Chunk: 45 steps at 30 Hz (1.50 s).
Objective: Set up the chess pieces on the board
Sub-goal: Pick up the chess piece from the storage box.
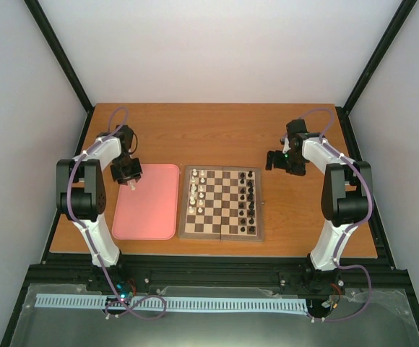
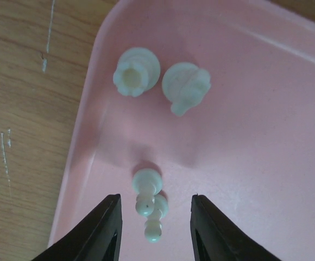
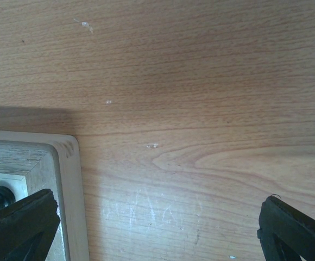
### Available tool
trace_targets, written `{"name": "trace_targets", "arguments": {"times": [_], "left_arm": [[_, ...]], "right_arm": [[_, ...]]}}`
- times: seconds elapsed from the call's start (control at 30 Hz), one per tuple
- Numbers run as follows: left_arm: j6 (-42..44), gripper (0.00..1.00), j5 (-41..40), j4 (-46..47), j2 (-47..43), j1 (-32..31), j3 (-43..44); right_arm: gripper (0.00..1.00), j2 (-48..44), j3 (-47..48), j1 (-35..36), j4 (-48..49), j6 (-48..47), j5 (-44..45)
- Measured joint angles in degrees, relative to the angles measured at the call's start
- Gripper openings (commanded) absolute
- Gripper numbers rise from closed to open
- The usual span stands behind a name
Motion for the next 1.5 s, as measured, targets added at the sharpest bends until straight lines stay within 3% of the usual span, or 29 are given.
{"name": "trace_targets", "arguments": {"times": [0.47, 1.2, 1.5], "left_arm": [[0.04, 0.21, -0.17, 0.24, 0.7, 0.87, 0.7], [0.02, 0.21, 1.42, 0.5, 0.7, 1.53, 0.52], [-0.02, 0.01, 1.62, 0.61, 0.7, 1.53, 0.09]], "right_arm": [[1.0, 0.96, 0.74, 0.0, -0.42, -0.02, 0.02], [1.0, 0.96, 0.74, 0.0, -0.42, -0.02, 0.02], [1.0, 0.96, 0.74, 0.0, -0.42, -0.02, 0.02]]}}
